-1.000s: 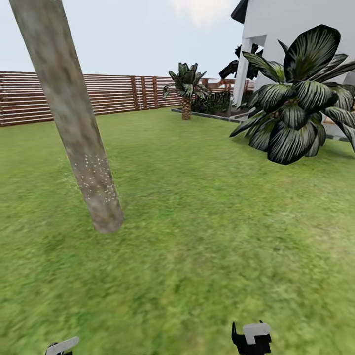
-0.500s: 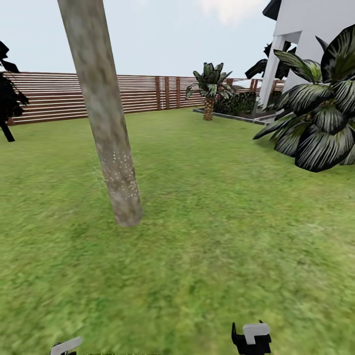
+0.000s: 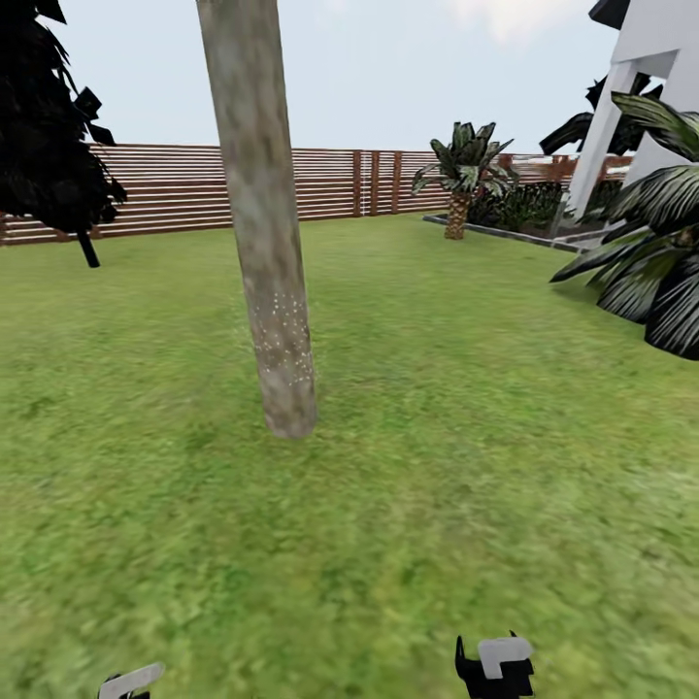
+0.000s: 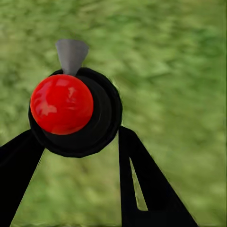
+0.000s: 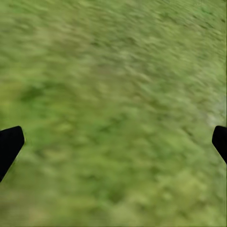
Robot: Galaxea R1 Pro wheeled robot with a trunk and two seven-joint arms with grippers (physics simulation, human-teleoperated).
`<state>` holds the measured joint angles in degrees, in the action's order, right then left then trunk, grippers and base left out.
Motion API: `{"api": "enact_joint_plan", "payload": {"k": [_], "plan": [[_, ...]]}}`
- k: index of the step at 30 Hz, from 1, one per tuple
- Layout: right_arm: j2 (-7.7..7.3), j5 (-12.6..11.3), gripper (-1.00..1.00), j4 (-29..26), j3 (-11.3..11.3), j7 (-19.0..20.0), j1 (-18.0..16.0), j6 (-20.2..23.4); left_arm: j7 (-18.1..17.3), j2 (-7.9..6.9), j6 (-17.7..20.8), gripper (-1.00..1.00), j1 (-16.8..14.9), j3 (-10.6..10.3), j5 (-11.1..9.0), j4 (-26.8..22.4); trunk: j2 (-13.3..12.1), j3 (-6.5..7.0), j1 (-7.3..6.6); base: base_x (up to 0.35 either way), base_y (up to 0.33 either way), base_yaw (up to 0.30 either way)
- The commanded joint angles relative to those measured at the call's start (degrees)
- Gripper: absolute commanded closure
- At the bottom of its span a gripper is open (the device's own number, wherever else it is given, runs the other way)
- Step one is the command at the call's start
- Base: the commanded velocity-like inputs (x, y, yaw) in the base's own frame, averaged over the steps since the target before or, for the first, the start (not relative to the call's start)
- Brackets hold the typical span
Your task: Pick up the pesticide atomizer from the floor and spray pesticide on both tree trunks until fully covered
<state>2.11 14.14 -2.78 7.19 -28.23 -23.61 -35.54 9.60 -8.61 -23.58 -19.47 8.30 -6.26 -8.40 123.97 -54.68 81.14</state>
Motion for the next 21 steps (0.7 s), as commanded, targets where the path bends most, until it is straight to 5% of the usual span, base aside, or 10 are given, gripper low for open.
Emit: {"api": "enact_joint_plan", "payload": {"k": [1, 13, 21], "plan": [[0.0, 0.19, -1.0, 0.06, 0.46, -0.6, -0.03, 0.1, -0.11, 0.0, -0.24, 1.0, -0.04, -0.12, -0.59, 0.05, 0.02, -0.05, -0.01, 0.0, 0.0, 0.284], [0.09, 0.19, -1.0, 0.06, 0.46, -0.6, -0.03, 0.09, -0.11, 0.0, -0.31, 1.0, -0.04, -0.12, -0.62, 0.11, 0.02, -0.05, -0.01, -0.002, 0.0, 0.284], [0.99, 0.19, -1.0, 0.06, 0.46, -0.6, -0.03, 0.03, -0.11, 0.0, -0.32, 1.0, -0.04, -0.12, -0.51, 0.07, 0.02, -0.05, -0.01, -0.258, -0.11, 0.285]]}}
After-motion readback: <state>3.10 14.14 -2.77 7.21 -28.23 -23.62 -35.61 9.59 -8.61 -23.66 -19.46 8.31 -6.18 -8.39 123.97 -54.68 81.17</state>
